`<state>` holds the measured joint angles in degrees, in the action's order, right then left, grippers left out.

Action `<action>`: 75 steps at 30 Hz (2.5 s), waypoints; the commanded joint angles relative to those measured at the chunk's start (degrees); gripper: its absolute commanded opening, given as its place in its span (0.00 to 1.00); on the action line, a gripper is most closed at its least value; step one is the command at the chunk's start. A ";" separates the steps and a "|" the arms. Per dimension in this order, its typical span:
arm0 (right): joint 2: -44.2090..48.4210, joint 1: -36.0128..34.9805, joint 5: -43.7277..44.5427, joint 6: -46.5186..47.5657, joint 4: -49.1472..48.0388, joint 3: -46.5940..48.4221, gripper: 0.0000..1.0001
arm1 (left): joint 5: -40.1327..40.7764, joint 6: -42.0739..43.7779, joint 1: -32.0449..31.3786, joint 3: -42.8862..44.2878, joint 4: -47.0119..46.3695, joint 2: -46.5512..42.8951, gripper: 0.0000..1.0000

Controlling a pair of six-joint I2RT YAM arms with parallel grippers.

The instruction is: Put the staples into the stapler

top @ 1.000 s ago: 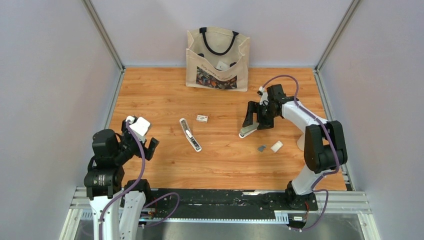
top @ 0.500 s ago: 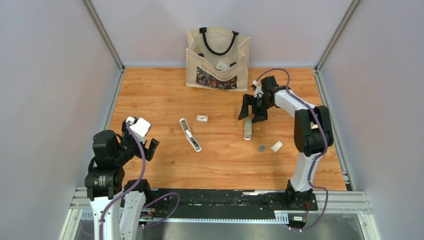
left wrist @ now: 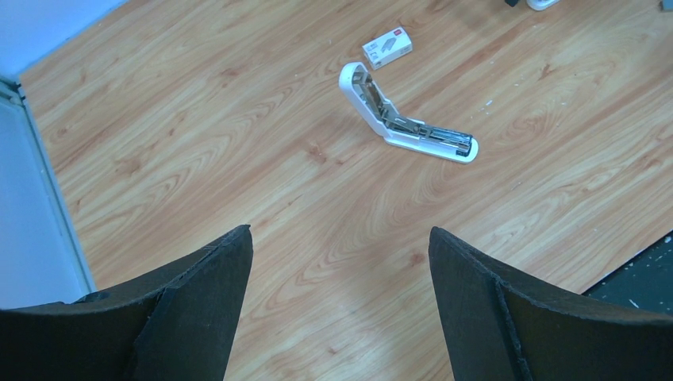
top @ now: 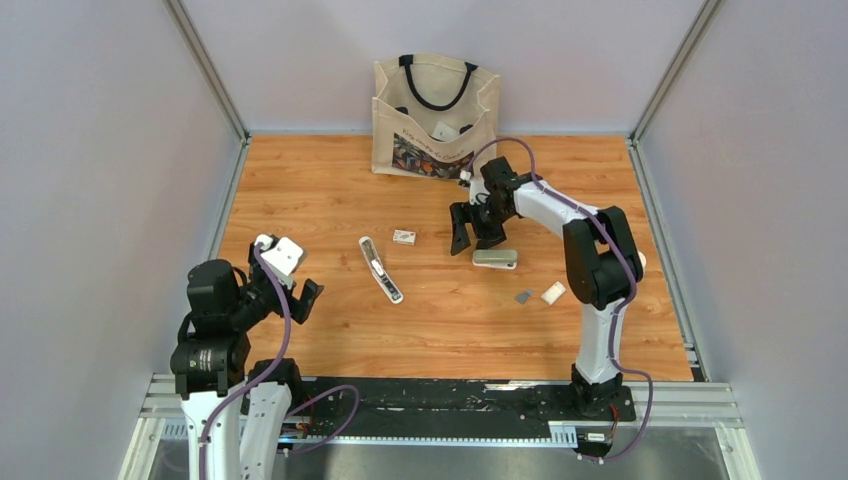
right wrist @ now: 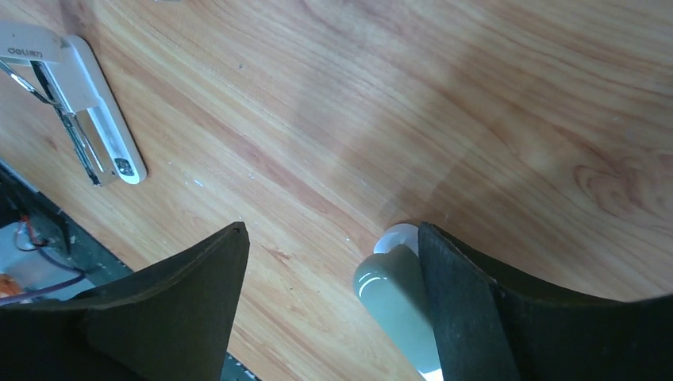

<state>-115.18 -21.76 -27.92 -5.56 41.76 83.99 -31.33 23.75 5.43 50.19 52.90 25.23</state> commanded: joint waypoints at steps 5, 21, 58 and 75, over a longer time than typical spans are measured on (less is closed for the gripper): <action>16.36 2.24 7.09 13.20 -2.03 -0.75 0.86 | -2.96 2.97 -4.35 6.66 2.29 8.67 0.89; 59.61 20.07 20.81 21.91 -8.80 -26.05 1.00 | 7.43 20.46 -48.23 58.30 11.33 78.43 0.88; 61.65 30.46 17.46 20.06 -10.64 -29.23 1.00 | 6.81 16.94 -55.44 81.73 -3.25 116.10 0.81; 61.74 30.55 17.11 20.15 -10.64 -29.41 1.00 | 6.99 16.94 -55.70 82.08 -1.67 116.18 0.69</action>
<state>-53.91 8.56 -10.13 14.85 33.54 55.11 -23.77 40.51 -49.89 129.82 51.16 141.45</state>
